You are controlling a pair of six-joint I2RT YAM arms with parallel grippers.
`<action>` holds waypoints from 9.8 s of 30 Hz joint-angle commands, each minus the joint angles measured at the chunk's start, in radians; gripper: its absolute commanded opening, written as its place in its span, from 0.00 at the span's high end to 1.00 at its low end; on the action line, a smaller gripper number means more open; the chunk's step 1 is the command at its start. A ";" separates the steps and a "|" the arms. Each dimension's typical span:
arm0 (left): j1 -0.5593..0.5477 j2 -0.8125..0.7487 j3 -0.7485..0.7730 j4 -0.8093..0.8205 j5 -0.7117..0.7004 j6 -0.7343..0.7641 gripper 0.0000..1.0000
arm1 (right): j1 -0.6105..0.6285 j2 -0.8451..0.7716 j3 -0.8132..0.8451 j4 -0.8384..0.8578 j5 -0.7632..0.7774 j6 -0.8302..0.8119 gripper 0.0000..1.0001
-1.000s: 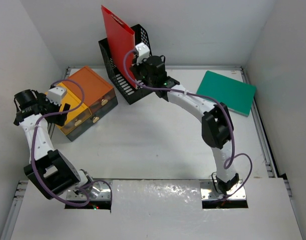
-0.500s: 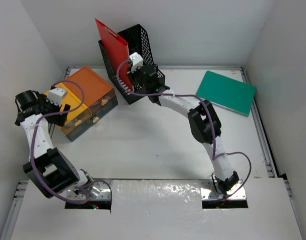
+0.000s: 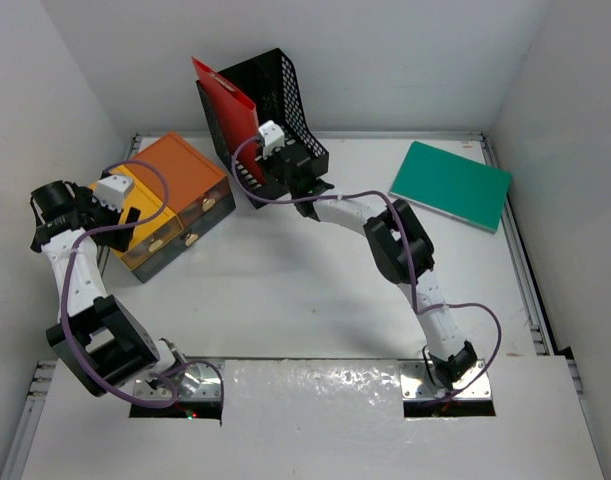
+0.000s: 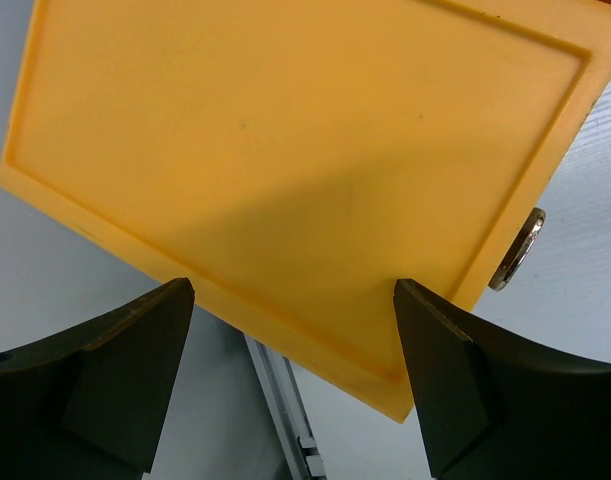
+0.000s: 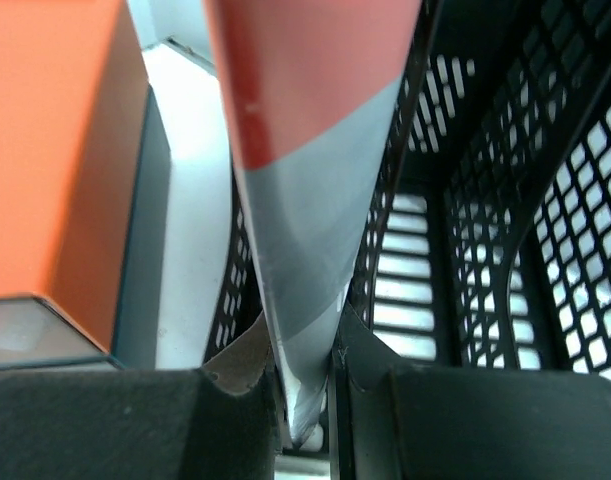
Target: Organize the desk
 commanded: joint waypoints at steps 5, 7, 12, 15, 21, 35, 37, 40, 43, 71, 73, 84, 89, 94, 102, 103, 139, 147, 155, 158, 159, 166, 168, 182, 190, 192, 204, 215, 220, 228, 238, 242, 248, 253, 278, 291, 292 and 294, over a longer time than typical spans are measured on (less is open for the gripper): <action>0.002 -0.001 -0.021 -0.018 0.001 0.023 0.20 | 0.006 -0.076 -0.070 0.037 0.032 0.009 0.60; 0.001 -0.001 -0.021 -0.024 0.004 0.024 0.20 | 0.005 -0.146 -0.098 -0.035 0.012 -0.005 0.41; -0.001 -0.001 -0.019 -0.047 0.006 0.037 0.20 | 0.003 -0.414 -0.283 -0.079 0.022 -0.009 0.01; 0.001 -0.006 -0.018 -0.062 0.013 0.040 0.20 | -0.040 -0.612 -0.400 -0.216 0.104 0.124 0.01; 0.001 -0.027 0.016 -0.097 0.061 0.029 0.20 | -0.398 -0.951 -0.944 -0.181 0.115 0.656 0.01; -0.440 -0.110 0.192 -0.091 -0.195 -0.170 0.21 | -0.979 -0.920 -1.219 -0.161 0.165 0.822 0.26; -0.557 -0.098 0.292 -0.108 -0.317 -0.221 0.20 | -1.017 -0.900 -1.238 -0.121 0.168 0.860 0.20; -0.785 0.023 0.438 -0.177 -0.451 -0.295 0.19 | -1.088 -0.814 -1.222 -0.068 0.110 0.887 0.18; -1.013 0.144 0.508 -0.215 -0.624 -0.333 0.20 | -1.141 -0.731 -1.192 -0.041 0.076 0.888 0.19; -1.380 0.890 1.022 -0.203 -0.514 -0.359 0.20 | -1.210 -0.433 -0.986 0.230 -0.239 0.719 0.39; -1.383 0.904 1.021 -0.177 -0.514 -0.359 0.20 | -1.213 -0.430 -1.000 0.267 -0.269 0.723 0.48; -1.384 0.902 0.920 -0.084 -0.533 -0.359 0.20 | -1.217 -0.340 -0.920 0.190 -0.330 0.718 0.77; -1.386 0.935 0.946 -0.067 -0.560 -0.353 0.20 | -1.217 -0.307 -0.906 0.213 -0.400 0.739 1.00; -1.389 0.958 0.931 0.042 -0.618 -0.318 0.20 | -1.217 -0.338 -0.957 0.205 -0.436 0.752 1.00; -1.453 1.001 0.875 0.218 -0.742 -0.173 0.20 | -1.197 -0.487 -1.165 0.268 -0.520 0.788 1.00; -1.485 1.001 0.852 0.307 -0.764 -0.136 0.20 | -1.197 -0.505 -1.191 0.282 -0.525 0.798 1.00; -1.527 1.208 0.875 0.831 -0.734 0.089 0.16 | -1.261 -0.407 -0.985 0.261 -0.614 0.899 0.46; -1.526 1.179 0.866 0.817 -0.747 0.073 0.16 | -1.232 -0.354 -0.936 0.216 -0.603 0.891 0.45; -1.522 1.163 0.843 0.817 -0.753 0.081 0.16 | -1.197 -0.274 -0.890 0.221 -0.595 0.894 0.47; -1.518 1.157 0.838 0.818 -0.753 0.086 0.16 | -1.197 -0.246 -0.880 0.239 -0.600 0.920 0.52; -1.518 1.157 0.838 0.818 -0.753 0.086 0.16 | -1.197 -0.240 -0.879 0.250 -0.600 0.929 0.54; -1.516 1.136 0.857 0.794 -0.703 0.072 0.17 | -1.197 -0.154 -0.850 0.304 -0.660 0.982 1.00; -1.518 1.137 0.863 0.791 -0.688 0.095 0.16 | -1.197 -0.189 -0.862 0.301 -0.677 0.983 1.00; -1.539 1.251 0.958 0.935 -0.480 0.300 0.03 | -1.186 -0.694 -1.140 0.014 -0.691 0.813 1.00; -1.561 1.283 1.007 0.753 -0.376 0.305 0.02 | -1.181 -0.878 -1.172 -0.081 -0.720 0.776 1.00; -1.573 1.284 1.019 0.733 -0.361 0.304 0.02 | -1.181 -0.915 -1.147 -0.113 -0.726 0.770 1.00; -1.607 1.304 1.134 0.841 -0.456 0.067 0.61 | -1.161 -1.010 -1.092 -0.210 -0.781 0.729 1.00; -1.616 1.199 1.144 0.602 -0.534 -0.213 1.00 | -1.158 -1.001 -0.759 -0.676 -0.652 0.473 0.59; -1.601 1.133 1.142 0.467 -0.530 -0.389 1.00 | -1.158 -1.094 -0.644 -0.810 -0.514 0.445 0.19; -1.486 1.042 1.246 0.309 -0.467 -0.880 1.00 | -1.158 -1.199 -0.583 -0.900 -0.373 0.428 0.15; -1.377 0.987 1.390 0.271 -0.362 -1.209 1.00 | -0.858 -1.306 -0.692 -0.775 -0.193 0.257 0.15; -1.369 0.985 1.398 0.259 -0.379 -1.207 1.00 | -0.564 -1.254 -0.713 -0.688 -0.043 0.167 0.15; -1.338 1.002 1.368 0.277 -0.312 -1.238 1.00 | -0.261 -1.196 -0.934 -0.274 0.205 0.092 0.16; -1.332 1.014 1.369 0.285 -0.316 -1.235 1.00 | -0.155 -0.992 -0.989 -0.041 0.493 0.029 0.17; -1.318 0.985 1.326 0.248 -0.255 -1.260 1.00 | -0.226 -0.582 -0.958 0.374 0.982 -0.047 1.00; -1.314 0.959 1.292 0.295 -0.091 -1.195 0.27 | -0.264 -0.712 -1.165 0.382 0.675 0.051 1.00; -1.312 0.955 1.299 0.300 -0.088 -1.188 0.25 | -0.262 -0.709 -1.184 0.400 0.670 0.060 1.00; -1.311 0.956 1.325 0.306 -0.098 -1.178 0.18 | -0.264 -0.703 -1.228 0.445 0.653 0.075 1.00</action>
